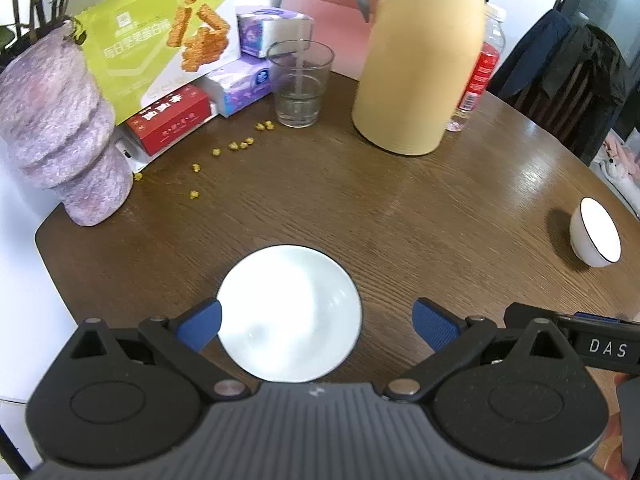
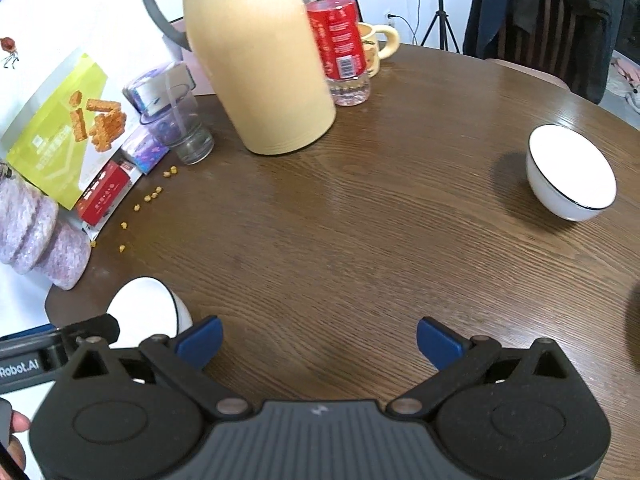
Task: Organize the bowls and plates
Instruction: 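Withdraw both open tools from the released white bowl, then move both open tools toward the second white bowl near the chairs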
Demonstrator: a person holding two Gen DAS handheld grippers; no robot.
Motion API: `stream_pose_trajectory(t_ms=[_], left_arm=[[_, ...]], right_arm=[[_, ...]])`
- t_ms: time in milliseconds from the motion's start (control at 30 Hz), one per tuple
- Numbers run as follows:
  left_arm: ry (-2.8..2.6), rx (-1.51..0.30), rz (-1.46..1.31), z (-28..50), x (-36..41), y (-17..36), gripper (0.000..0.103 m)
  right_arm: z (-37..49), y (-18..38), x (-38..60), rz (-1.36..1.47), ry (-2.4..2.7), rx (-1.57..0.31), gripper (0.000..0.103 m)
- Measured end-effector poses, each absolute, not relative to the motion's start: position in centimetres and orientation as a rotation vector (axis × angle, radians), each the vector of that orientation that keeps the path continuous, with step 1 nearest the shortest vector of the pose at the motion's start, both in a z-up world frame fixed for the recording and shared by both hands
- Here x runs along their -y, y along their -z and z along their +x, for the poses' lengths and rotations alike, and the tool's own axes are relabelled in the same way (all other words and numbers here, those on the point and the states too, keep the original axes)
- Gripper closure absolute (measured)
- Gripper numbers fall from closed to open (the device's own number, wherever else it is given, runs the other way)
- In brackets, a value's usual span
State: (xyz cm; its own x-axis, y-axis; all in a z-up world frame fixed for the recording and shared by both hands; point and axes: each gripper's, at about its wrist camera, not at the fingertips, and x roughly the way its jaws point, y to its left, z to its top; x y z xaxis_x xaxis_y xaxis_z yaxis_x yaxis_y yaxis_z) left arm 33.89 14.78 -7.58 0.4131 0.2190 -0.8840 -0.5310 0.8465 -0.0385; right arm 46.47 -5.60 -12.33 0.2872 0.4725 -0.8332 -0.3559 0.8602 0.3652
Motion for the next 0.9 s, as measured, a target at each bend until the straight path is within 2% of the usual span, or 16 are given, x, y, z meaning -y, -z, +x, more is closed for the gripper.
stream_pose_trajectory(t_ms=[900], left_arm=[[-0.376, -1.036, -0.254, 36.9, -5.8, 4.6, 0.000]], right_arm=[[46.9, 9.8, 16.3, 0.164, -0.443, -1.105, 0.000]])
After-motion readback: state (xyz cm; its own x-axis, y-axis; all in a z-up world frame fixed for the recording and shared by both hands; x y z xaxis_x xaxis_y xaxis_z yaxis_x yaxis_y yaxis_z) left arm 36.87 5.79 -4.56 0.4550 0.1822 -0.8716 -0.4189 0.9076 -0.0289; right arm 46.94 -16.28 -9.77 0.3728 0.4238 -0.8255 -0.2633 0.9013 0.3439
